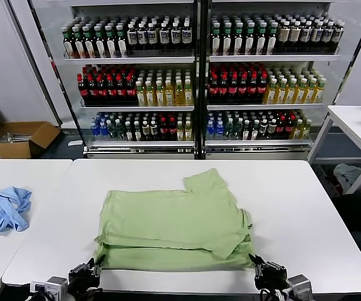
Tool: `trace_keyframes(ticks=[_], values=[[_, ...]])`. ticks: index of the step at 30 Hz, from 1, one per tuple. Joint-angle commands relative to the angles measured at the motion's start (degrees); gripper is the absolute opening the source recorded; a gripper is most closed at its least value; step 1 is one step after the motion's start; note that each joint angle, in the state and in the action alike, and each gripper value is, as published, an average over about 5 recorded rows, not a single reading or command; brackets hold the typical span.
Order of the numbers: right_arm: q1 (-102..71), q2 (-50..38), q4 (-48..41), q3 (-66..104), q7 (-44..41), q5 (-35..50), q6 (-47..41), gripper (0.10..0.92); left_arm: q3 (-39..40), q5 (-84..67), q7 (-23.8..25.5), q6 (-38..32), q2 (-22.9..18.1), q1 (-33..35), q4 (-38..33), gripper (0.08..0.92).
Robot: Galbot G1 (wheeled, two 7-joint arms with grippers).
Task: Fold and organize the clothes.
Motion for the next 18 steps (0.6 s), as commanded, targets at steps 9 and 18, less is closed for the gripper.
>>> trace_keyframes(ticks=[9, 18], values=[[6.1, -2.6, 9.4, 6.6, 2.5, 7.8, -0.6, 0.554, -10.7, -7.5, -2.9, 1.5, 2.1, 1.5, -13.4, 0.587], [42.7, -1.6, -16.3, -10.1, 3.2, 10.7, -0.6, 0.795, -0.8, -13.3, -3.0, -0.8, 5.2, -24.3, 7.7, 0.81]])
